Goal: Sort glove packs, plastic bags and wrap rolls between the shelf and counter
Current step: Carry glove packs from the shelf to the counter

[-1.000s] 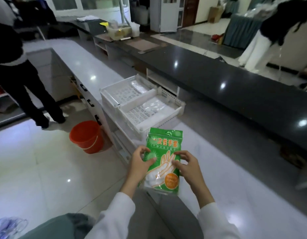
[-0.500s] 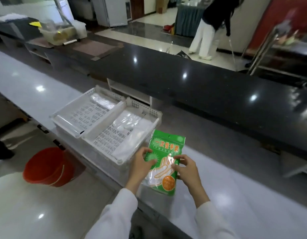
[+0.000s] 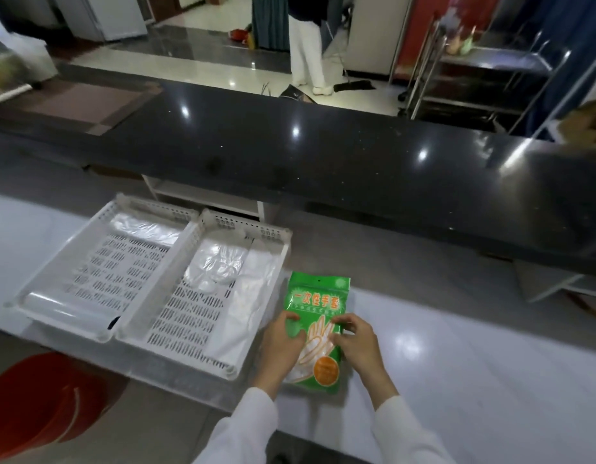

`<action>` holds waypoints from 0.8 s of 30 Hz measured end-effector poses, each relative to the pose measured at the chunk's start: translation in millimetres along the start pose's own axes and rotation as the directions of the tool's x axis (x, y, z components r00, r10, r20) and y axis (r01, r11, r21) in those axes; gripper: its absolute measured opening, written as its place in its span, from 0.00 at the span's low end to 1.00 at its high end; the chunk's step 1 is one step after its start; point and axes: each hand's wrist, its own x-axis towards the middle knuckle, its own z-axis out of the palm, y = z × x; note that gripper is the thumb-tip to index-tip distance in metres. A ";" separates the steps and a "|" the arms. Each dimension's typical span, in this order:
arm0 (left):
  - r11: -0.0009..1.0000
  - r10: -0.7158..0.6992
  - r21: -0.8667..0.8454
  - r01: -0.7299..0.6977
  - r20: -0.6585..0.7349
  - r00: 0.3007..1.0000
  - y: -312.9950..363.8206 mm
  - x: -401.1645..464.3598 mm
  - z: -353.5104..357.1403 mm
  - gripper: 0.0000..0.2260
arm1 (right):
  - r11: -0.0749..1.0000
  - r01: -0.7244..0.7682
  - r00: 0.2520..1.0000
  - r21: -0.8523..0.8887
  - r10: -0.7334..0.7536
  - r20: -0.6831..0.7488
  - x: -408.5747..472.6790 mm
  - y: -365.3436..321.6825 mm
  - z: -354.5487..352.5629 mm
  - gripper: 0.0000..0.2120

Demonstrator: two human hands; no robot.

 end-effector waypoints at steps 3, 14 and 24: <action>0.999 0.024 0.022 -0.024 -0.005 1.000 -4.5 2.1 1.6 0.14 | 1.000 0.000 1.000 -0.012 0.000 -0.026 1.8 3.3 3.2 0.16; 0.997 0.072 0.019 -0.073 0.038 0.997 -8.7 -1.8 -10.0 0.16 | 0.998 0.012 0.997 0.056 -0.007 -0.079 -12.4 10.3 18.5 0.14; 0.956 0.170 0.228 -0.184 0.079 0.982 0.9 -30.1 -28.8 0.18 | 0.998 0.042 0.992 0.036 -0.037 -0.120 -41.8 18.4 10.2 0.09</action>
